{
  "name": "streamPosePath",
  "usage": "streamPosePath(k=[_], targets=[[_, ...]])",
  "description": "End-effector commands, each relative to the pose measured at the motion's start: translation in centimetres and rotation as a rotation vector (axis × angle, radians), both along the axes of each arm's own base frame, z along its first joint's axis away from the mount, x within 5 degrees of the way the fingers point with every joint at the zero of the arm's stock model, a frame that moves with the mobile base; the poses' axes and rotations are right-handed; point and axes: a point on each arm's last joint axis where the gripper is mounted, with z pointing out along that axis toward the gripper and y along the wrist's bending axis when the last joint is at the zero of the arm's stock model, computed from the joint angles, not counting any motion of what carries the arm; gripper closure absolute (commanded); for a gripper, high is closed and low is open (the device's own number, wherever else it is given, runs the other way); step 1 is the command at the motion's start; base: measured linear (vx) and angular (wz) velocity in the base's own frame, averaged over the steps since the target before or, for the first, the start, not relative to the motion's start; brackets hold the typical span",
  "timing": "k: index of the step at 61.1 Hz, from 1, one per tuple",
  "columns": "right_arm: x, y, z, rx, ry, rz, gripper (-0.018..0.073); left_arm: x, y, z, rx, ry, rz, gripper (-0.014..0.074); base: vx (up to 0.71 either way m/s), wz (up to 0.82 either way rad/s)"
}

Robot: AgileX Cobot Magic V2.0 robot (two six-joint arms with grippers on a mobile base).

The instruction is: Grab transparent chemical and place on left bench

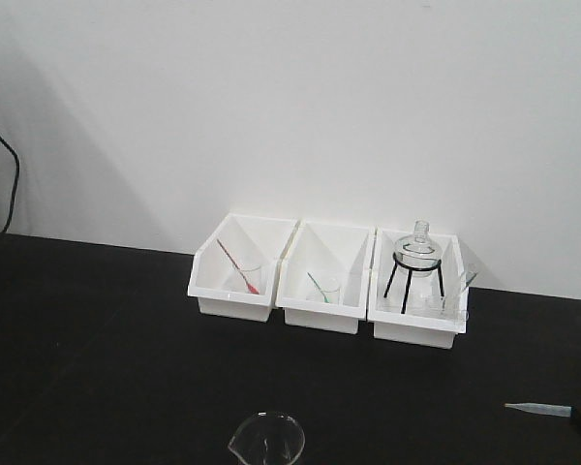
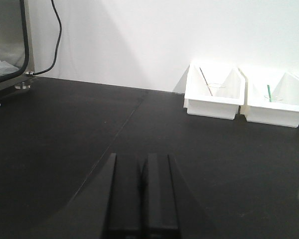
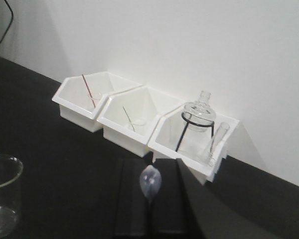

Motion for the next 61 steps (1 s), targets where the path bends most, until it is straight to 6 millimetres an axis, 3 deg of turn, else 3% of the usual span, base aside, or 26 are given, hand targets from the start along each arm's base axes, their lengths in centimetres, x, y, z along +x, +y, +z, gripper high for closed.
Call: streamPosePath(k=[1, 16, 24, 41, 50, 61], targets=[[0.1, 1.2, 2.2, 0.049, -0.118, 0.155, 0.0562, -0.1, 0.0, 0.3, -0.014, -0.081, -0.001, 0.0600, 0.03, -0.02], [3.4, 2.5, 5.0, 0.096, -0.089, 0.294, 0.0562, -0.1, 0.0, 0.3, -0.014, -0.081, -0.001, 0.0600, 0.01, -0.02], [5.6, 5.8, 5.2, 0.066, -0.019, 0.393, 0.0562, -0.1, 0.0, 0.3, -0.014, -0.081, -0.001, 0.0600, 0.00, 0.00], [10.8, 13.5, 2.8, -0.035, 0.094, 0.427, 0.0561, -0.1, 0.0, 0.3, -0.014, -0.081, -0.001, 0.0600, 0.00, 0.00], [12.6, 15.7, 0.7, -0.038, 0.163, 0.449, 0.0561, -0.1, 0.0, 0.3, -0.014, -0.081, -0.001, 0.0600, 0.00, 0.00], [13.8, 16.7, -2.0, -0.066, 0.237, 0.458, 0.0558, -0.1, 0.0, 0.3, -0.014, -0.081, -0.001, 0.0600, 0.00, 0.00]])
